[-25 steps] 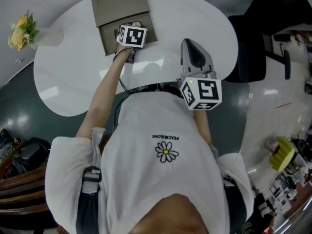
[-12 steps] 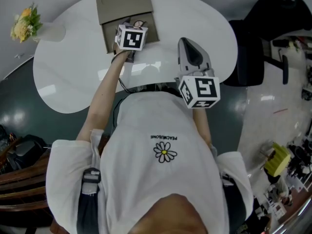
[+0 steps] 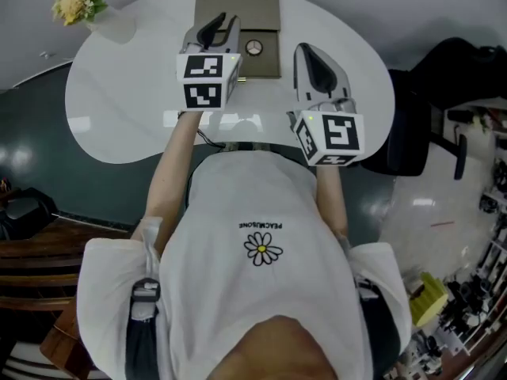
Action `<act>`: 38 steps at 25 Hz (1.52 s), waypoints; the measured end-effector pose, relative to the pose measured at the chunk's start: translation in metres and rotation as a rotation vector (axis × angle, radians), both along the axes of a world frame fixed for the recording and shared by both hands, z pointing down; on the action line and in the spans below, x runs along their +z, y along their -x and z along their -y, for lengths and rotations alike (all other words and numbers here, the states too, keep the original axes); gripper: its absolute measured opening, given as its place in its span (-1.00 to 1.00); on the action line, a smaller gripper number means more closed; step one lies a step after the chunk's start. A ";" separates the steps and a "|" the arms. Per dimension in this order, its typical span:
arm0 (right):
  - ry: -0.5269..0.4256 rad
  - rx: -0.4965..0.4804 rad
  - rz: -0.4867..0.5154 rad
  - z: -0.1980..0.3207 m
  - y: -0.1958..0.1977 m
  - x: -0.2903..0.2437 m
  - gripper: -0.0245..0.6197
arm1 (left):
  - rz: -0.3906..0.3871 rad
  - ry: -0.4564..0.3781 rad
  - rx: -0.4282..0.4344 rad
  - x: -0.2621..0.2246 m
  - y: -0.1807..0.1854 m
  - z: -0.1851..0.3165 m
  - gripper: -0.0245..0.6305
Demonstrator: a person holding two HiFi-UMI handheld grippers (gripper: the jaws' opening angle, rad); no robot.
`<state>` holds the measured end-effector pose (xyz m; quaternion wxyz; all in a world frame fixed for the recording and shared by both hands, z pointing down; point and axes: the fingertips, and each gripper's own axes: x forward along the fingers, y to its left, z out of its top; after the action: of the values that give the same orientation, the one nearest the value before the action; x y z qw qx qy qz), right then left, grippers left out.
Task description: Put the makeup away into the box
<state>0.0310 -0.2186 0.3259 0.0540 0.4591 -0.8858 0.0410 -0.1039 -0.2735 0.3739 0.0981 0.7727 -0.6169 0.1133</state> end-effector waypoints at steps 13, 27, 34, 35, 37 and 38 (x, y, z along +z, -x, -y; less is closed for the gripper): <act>-0.015 -0.105 0.014 -0.015 0.047 0.004 -0.83 | -0.013 -0.357 -0.226 -0.072 0.047 -0.101 -0.87; -0.024 -0.146 -0.067 -0.036 0.059 0.018 -0.83 | -0.020 -0.335 -0.289 -0.055 0.057 -0.123 -0.87; -0.026 -0.137 -0.065 -0.040 0.055 0.019 -0.83 | -0.031 -0.348 -0.277 -0.054 0.053 -0.128 -0.87; -0.026 -0.137 -0.065 -0.041 0.056 0.018 -0.83 | -0.028 -0.349 -0.277 -0.054 0.054 -0.129 -0.87; -0.026 -0.137 -0.065 -0.043 0.057 0.018 -0.83 | -0.020 -0.347 -0.278 -0.055 0.055 -0.132 -0.87; -0.026 -0.138 -0.065 -0.044 0.057 0.018 -0.83 | -0.020 -0.346 -0.279 -0.055 0.055 -0.134 -0.87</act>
<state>-0.0261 -0.1747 0.3438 0.0796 0.3988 -0.9135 0.0107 -0.1591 -0.1394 0.3188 -0.0150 0.6862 -0.7270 -0.0166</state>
